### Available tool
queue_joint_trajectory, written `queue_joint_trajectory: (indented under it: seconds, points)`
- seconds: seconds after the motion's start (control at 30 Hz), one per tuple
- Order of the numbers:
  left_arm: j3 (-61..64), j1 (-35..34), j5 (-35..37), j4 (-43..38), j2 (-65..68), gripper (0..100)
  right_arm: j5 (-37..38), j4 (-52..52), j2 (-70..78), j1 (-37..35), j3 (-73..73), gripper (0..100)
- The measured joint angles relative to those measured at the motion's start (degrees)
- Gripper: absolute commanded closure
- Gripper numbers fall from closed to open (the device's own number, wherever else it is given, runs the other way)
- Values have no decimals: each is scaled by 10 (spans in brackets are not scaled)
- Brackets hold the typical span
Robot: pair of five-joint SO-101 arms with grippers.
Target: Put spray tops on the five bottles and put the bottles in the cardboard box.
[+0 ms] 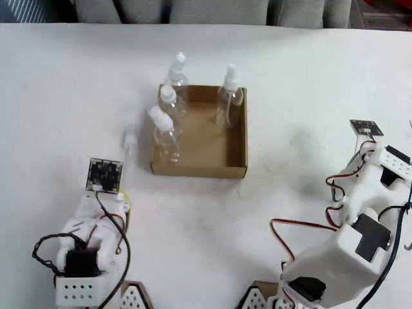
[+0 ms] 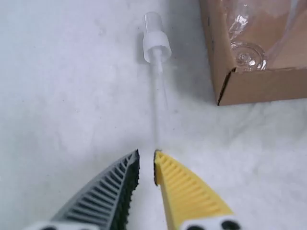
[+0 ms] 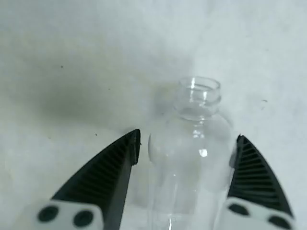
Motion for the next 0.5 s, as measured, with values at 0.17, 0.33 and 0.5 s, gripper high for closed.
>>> queue_joint_trajectory:
  seconds: [0.17, 0.33, 0.5]
  points:
    - [0, 0, 0, 0, 0, 932, 12, 9, 0, 0, 0, 730]
    - [0, 0, 0, 0, 0, 932, 30, 52, -19, 0, -10, 731]
    - [0, 0, 0, 0, 0, 932, 45, 53, -23, 8, -11, 734]
